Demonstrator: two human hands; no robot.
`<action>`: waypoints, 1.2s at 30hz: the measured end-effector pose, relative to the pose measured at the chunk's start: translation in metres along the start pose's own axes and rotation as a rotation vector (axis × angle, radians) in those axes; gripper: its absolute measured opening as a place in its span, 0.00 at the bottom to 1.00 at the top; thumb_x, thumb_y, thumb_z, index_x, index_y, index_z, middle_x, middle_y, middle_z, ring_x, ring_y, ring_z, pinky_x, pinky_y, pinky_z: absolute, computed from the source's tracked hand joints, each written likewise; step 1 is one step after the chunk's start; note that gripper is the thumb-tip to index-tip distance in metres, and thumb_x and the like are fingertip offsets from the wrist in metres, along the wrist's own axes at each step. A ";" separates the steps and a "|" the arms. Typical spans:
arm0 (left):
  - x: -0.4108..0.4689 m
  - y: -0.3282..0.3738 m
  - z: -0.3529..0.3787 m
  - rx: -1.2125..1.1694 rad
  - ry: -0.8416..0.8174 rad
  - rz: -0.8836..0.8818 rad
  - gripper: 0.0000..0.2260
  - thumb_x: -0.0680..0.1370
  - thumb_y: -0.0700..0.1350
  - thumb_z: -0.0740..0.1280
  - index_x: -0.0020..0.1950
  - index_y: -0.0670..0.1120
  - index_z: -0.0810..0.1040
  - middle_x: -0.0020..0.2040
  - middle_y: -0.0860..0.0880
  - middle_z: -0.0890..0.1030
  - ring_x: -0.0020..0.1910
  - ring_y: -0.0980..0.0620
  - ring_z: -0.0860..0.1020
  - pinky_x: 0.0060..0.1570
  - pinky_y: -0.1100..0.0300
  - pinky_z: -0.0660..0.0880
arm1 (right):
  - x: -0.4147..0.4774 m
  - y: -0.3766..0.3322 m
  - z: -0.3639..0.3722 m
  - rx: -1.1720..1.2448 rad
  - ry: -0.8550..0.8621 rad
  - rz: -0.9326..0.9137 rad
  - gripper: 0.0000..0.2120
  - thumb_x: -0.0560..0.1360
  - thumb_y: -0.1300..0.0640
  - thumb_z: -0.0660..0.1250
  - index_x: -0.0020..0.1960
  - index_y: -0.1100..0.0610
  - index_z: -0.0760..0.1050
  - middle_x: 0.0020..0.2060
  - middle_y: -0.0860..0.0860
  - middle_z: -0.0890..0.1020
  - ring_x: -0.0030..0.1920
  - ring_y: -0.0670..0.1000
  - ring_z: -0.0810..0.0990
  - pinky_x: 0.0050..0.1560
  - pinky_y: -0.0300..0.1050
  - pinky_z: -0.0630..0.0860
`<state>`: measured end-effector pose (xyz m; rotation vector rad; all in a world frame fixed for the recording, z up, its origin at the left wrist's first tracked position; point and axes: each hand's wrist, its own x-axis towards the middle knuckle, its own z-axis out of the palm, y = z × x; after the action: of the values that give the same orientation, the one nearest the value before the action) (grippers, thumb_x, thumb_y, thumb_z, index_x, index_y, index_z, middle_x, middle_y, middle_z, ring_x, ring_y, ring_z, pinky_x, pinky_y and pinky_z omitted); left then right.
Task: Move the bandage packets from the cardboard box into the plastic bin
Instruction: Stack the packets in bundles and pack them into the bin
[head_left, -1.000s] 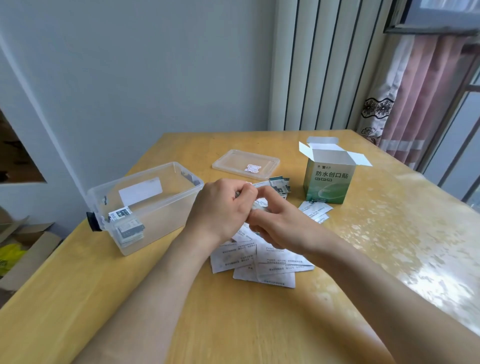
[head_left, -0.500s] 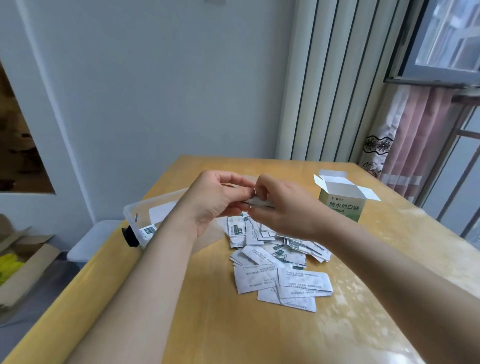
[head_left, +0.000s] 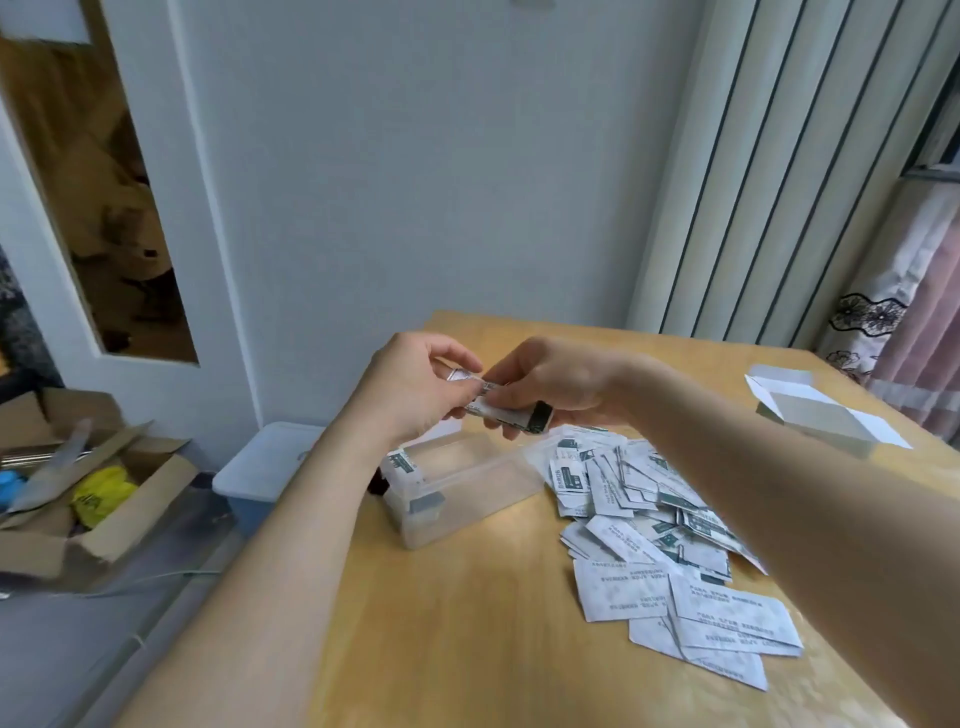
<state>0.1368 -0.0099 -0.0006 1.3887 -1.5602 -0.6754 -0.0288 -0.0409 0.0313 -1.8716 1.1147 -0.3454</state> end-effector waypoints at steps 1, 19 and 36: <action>0.001 -0.006 -0.002 0.111 0.053 0.010 0.05 0.74 0.43 0.72 0.45 0.53 0.81 0.40 0.50 0.83 0.39 0.53 0.81 0.43 0.59 0.76 | 0.006 -0.004 0.003 -0.038 0.031 0.016 0.08 0.78 0.65 0.63 0.53 0.66 0.79 0.35 0.53 0.82 0.34 0.47 0.80 0.29 0.37 0.70; -0.019 -0.042 -0.020 0.565 -0.139 0.000 0.13 0.77 0.41 0.61 0.51 0.54 0.83 0.73 0.54 0.66 0.68 0.50 0.66 0.65 0.62 0.60 | 0.062 -0.009 0.067 -0.891 -0.040 0.285 0.10 0.79 0.64 0.57 0.40 0.58 0.65 0.34 0.52 0.67 0.30 0.48 0.66 0.28 0.37 0.64; -0.014 -0.012 -0.029 0.803 -0.204 0.020 0.14 0.71 0.38 0.60 0.41 0.51 0.84 0.35 0.53 0.79 0.39 0.50 0.78 0.40 0.57 0.77 | 0.069 -0.009 0.062 -1.004 -0.058 0.305 0.13 0.80 0.56 0.63 0.38 0.59 0.69 0.32 0.50 0.74 0.29 0.47 0.72 0.32 0.38 0.71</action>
<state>0.1672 0.0057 -0.0016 1.9092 -2.1307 -0.1597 0.0524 -0.0606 -0.0092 -2.4497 1.6797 0.5512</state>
